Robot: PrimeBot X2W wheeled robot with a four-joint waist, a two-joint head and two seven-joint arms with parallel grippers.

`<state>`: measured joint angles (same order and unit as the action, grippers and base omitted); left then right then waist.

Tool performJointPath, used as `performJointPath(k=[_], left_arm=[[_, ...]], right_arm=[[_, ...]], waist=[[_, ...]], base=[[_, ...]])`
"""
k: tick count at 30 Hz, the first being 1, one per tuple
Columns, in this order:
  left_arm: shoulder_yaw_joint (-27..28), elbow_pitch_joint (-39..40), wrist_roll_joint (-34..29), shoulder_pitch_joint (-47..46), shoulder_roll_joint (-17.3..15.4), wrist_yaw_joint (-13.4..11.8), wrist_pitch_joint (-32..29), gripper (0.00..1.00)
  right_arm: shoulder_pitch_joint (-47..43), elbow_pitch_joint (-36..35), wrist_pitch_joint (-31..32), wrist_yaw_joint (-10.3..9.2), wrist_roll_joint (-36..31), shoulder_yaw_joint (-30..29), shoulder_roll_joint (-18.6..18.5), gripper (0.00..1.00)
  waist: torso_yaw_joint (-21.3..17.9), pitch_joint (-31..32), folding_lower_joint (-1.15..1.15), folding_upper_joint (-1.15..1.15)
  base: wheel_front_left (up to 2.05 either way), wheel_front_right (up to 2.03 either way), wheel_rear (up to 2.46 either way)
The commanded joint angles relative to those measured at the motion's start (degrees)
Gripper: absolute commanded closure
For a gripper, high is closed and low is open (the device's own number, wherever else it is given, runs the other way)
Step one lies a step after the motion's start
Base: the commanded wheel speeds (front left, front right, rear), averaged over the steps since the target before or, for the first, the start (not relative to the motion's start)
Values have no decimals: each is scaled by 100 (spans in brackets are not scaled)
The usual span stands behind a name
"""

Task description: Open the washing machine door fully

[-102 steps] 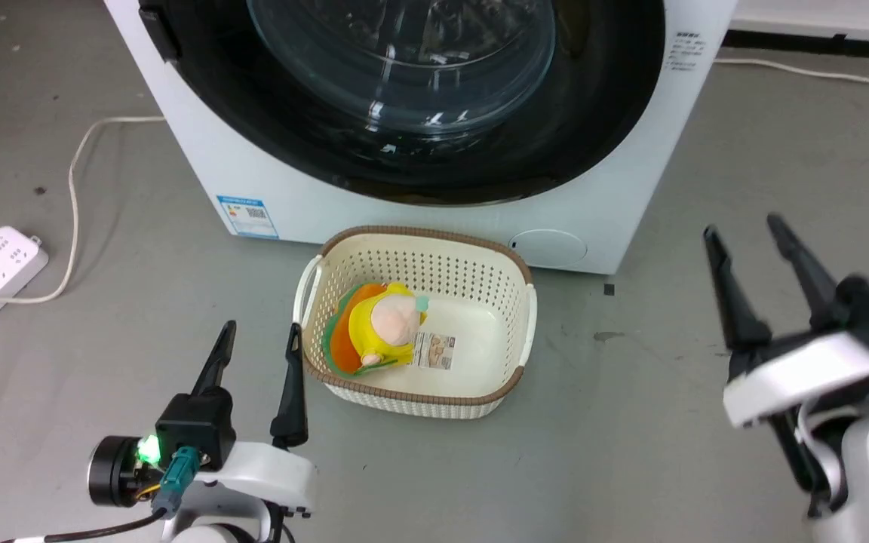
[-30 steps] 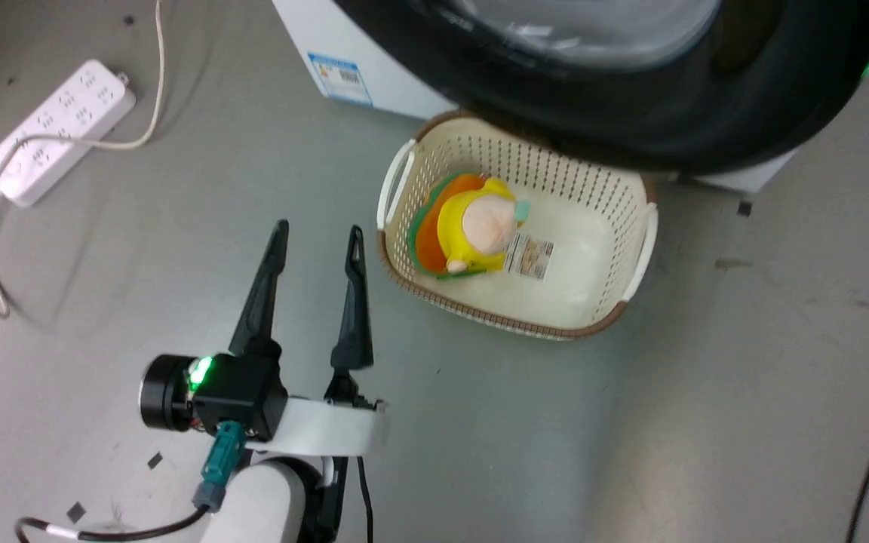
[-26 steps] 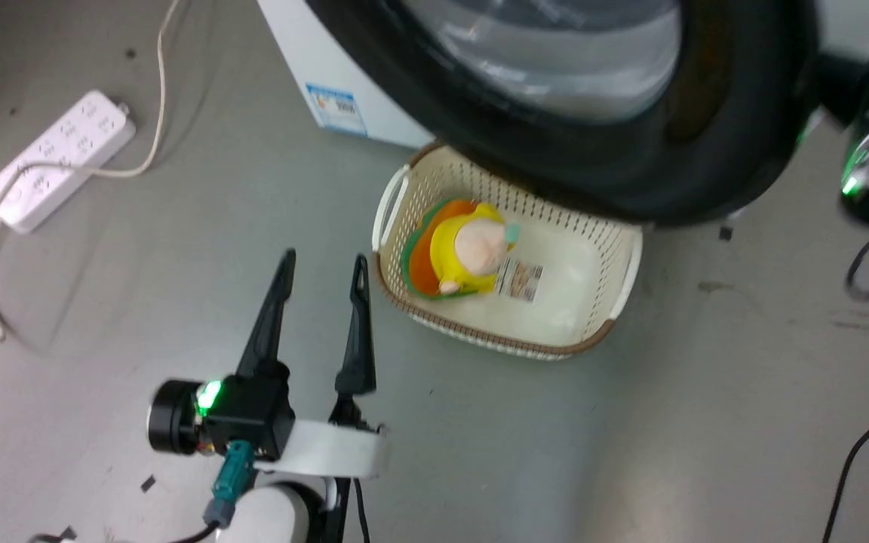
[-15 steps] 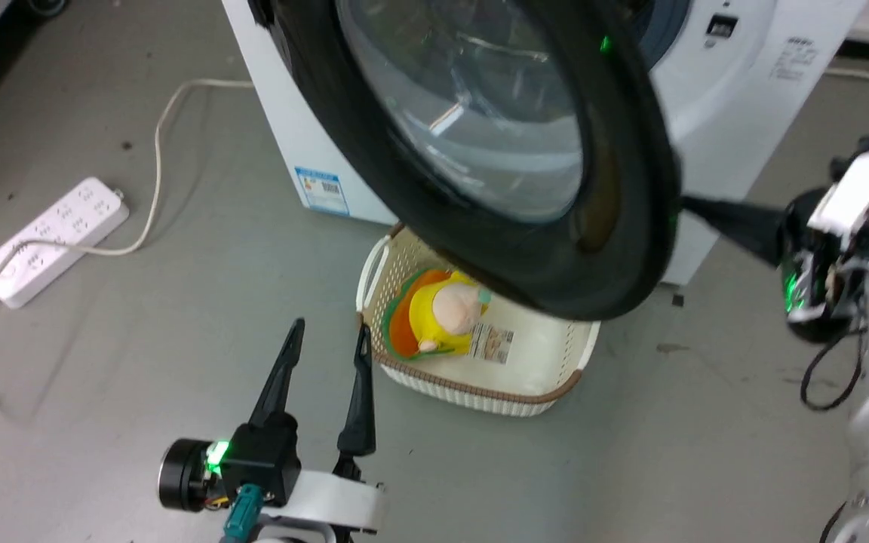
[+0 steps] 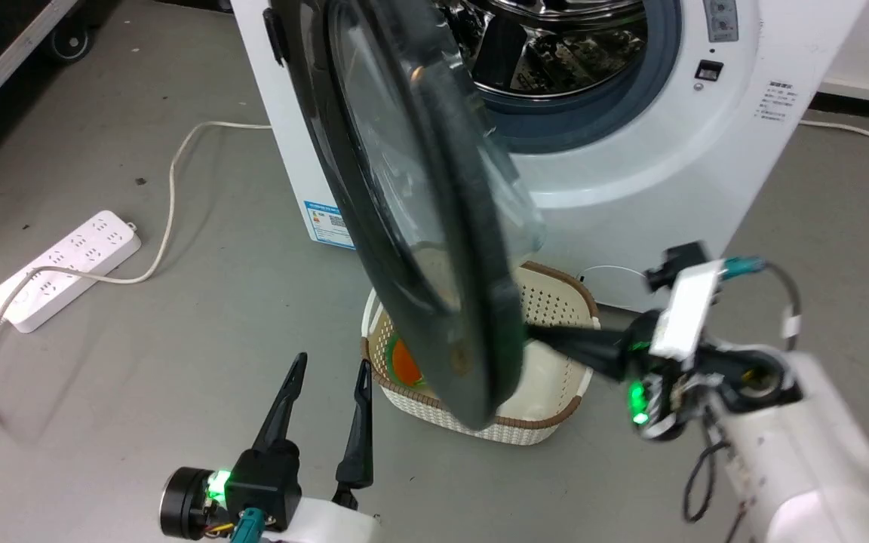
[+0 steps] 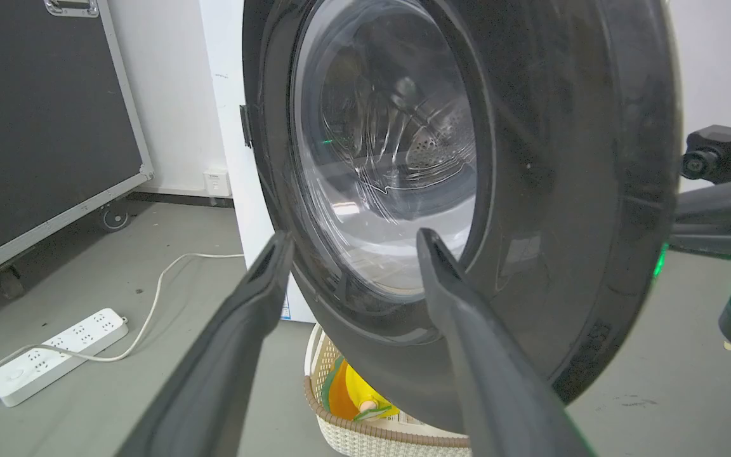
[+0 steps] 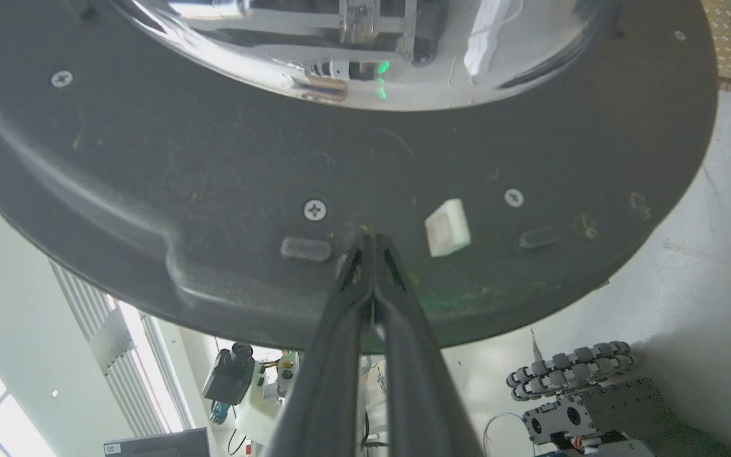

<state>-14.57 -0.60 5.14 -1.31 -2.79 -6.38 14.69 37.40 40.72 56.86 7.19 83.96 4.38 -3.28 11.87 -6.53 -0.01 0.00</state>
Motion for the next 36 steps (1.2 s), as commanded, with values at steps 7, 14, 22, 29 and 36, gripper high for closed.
performJointPath(k=[7,14,22,29,36], left_arm=[[-8,-16,21,207,-9,7,30,0],[177,35,140,210,-9,30,30,0],[533,-26,316,146,-9,253,30,0],[815,-159,225,303,-14,482,30,0],[906,-267,95,382,-13,597,30,0]], right_arm=[[-450,-420,-643,30,654,1121,40,100],[-500,-972,-2208,30,35,844,-350,0],[-1245,-2762,-5112,30,-3213,1729,-1706,0],[-2239,-3047,-6907,30,-5236,1410,-1953,0],[-3225,-3458,-7170,30,-7053,202,-831,0]], waist=[[58,71,1,0],[-97,226,1,0],[-511,434,1,0],[-824,543,1,0],[-942,553,1,0]], base=[[0,0,0],[0,0,0],[0,0,0],[0,0,0],[0,0,0]])
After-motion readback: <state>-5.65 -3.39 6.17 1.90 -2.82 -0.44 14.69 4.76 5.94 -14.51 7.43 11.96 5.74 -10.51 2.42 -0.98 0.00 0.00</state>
